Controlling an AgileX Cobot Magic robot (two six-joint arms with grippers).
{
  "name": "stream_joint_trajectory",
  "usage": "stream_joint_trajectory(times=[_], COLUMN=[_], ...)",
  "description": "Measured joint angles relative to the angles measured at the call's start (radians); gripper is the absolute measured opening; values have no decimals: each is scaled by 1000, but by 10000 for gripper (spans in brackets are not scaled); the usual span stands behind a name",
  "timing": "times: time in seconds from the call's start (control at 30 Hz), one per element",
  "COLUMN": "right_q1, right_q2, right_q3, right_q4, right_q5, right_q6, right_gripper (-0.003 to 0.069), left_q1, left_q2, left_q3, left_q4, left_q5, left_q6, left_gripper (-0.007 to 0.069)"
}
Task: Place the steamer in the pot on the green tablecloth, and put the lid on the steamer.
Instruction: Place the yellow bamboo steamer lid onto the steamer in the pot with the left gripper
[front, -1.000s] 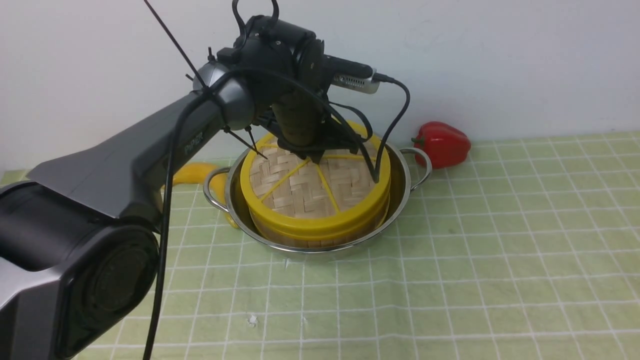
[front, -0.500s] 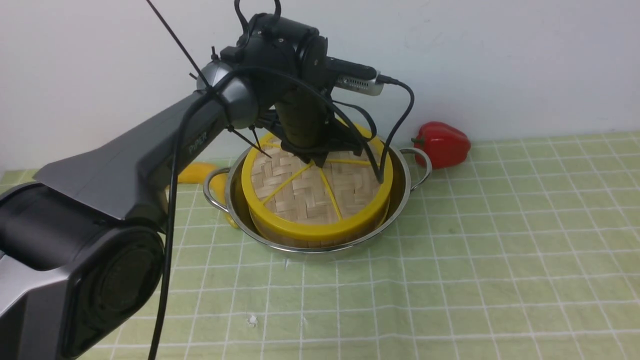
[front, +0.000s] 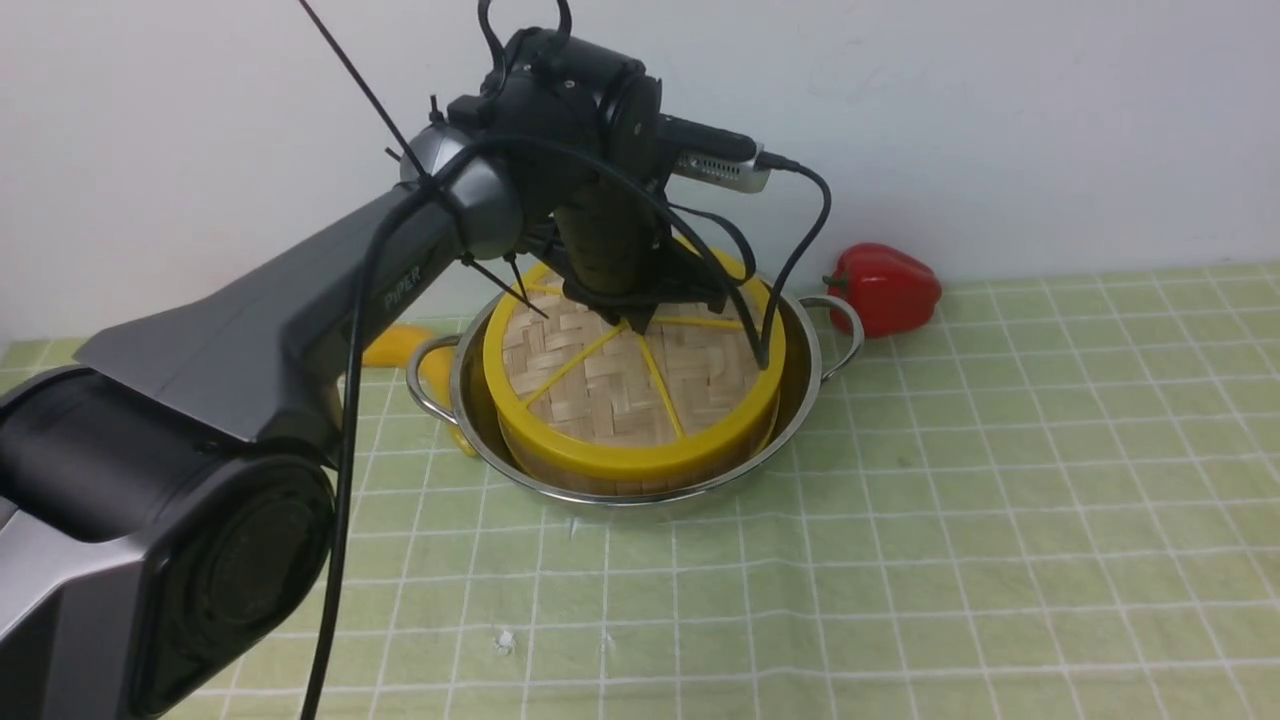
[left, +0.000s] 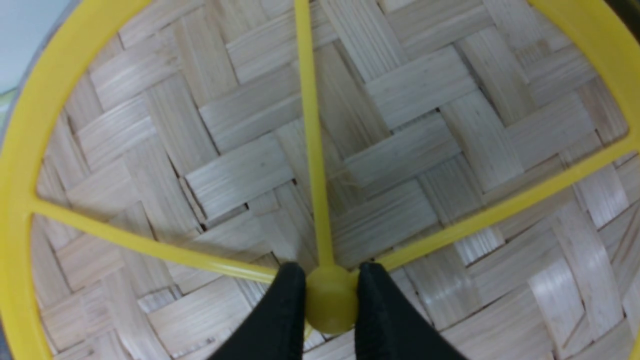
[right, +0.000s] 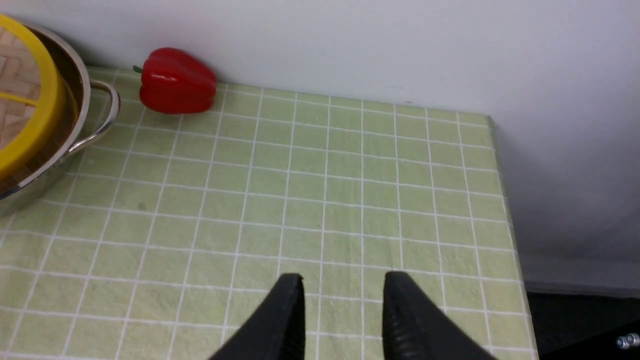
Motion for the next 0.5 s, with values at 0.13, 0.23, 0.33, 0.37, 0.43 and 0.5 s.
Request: stream_joint_trajectory(times=[0.13,0.23,0.33,0.37,0.43,0.5], right_q1=[0,0,0,0,0,0], right_q2=[0,0,0,0,0,0], right_q3=[0,0,0,0,0,0], right_q4=[0,0,0,0,0,0], right_q5=[0,0,0,0,0,0], right_q6=[2,2,2,2,2,2], right_gripper=[244,244,244,244,244,244], left_q1=[0,0,0,0,0,0], left_q2=[-2,-1,0,0,0,0], left_q3=[-2,-9,-10,-10,-10,-10], left_q4=[2,3,4,5,7,8], left_q5=[-1,0,-1,-1,-1,-1], left_q6=[0,0,0,0,0,0], left_gripper=[116,116,116,116,116,116])
